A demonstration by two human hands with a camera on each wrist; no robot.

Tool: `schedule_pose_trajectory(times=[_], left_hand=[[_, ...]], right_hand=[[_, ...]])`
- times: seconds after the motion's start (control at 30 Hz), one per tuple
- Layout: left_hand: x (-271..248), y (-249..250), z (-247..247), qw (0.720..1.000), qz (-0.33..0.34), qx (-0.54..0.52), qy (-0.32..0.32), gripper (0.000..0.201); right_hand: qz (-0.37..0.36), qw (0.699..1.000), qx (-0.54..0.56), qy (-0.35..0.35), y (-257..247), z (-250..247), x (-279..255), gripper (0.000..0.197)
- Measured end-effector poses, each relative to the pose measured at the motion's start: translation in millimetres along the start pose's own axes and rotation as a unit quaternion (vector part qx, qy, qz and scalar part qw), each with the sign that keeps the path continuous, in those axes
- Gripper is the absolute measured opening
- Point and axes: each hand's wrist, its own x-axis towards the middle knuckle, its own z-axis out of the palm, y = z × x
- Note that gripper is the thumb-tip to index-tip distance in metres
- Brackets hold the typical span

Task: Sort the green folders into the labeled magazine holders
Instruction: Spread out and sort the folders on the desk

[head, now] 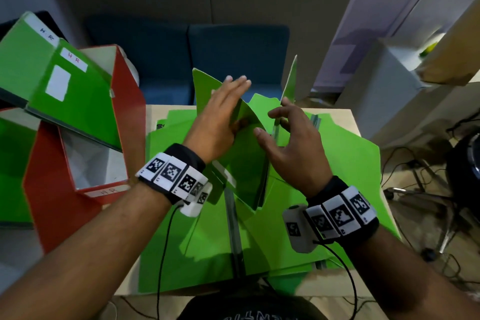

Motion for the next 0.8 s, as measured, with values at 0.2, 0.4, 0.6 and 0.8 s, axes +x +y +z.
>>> schedule_pose_trajectory(times=[0.2,0.4,0.6,0.8], left_hand=[[-18.7,10.1,40.0,0.987,-0.088,-0.132,0.013,0.076],[-32.9,-2.7,65.5,0.961,-0.201,-0.19,-0.009,0.076],[-68.2,-23.2,69.2,0.922,-0.342,-0.174,-0.048,0.077],[-89.7,-43.8,53.6,0.836,-0.499,-0.221,-0.054,0.1]], right_hand=[[-0.016,0.996,0.093,0.004,-14.8,7.2,4.8,0.033],[-0.02,0.991,0.128,-0.027,-18.4,3.5,3.3,0.049],[-0.04,0.985,0.162,0.042,-9.8,-9.1,9.1,0.068],[-0.098,0.968,0.201,0.116,7.8,-29.0,15.0,0.069]])
